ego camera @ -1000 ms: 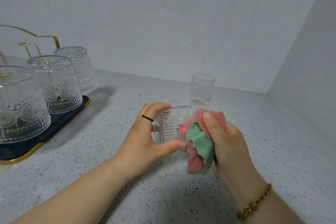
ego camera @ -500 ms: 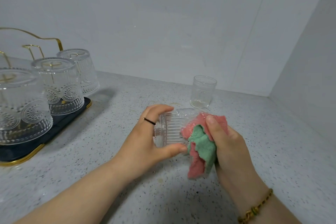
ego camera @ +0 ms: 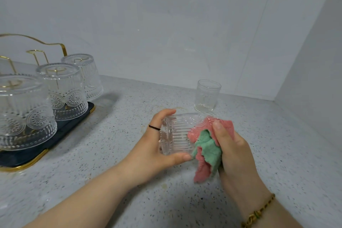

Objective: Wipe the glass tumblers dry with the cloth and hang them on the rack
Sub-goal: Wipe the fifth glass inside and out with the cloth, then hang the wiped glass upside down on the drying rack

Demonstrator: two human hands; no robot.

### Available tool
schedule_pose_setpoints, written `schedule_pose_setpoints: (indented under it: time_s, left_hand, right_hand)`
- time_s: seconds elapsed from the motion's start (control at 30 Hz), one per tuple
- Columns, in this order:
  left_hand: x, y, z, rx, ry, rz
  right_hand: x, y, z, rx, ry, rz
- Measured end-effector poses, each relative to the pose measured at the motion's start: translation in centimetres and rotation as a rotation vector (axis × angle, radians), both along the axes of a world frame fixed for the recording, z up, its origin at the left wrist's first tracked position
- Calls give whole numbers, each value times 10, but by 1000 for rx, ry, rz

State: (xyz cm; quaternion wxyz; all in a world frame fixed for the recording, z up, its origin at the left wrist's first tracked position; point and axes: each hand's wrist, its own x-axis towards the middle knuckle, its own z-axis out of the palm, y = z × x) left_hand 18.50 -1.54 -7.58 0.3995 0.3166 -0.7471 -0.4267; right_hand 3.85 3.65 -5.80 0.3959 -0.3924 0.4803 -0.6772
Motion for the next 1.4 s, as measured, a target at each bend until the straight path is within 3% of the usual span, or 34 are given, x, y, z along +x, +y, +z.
schedule_pose_setpoints:
  time_s: [0.13, 0.2, 0.27, 0.4, 0.9, 1.17, 1.4]
  left_hand:
    - [-2, -3, 6, 611, 293, -177]
    - [-1, -4, 6, 683, 287, -188]
    - [-2, -1, 6, 553, 247, -100]
    - [2, 2, 6, 62, 46, 58]
    - [54, 18, 61, -176, -28, 305]
    - [142, 13, 131, -239, -7, 530]
    - [199, -1, 176, -313, 8, 778]
  right_hand:
    - [9, 10, 5, 10, 234, -15]
    - [12, 14, 7, -23, 303, -27]
    - [12, 14, 7, -35, 297, -43]
    - [7, 8, 3, -7, 102, -38]
    - [27, 14, 13, 101, -320, 186]
    - [63, -11, 29, 38, -261, 114]
    - [78, -23, 14, 111, -302, 103]
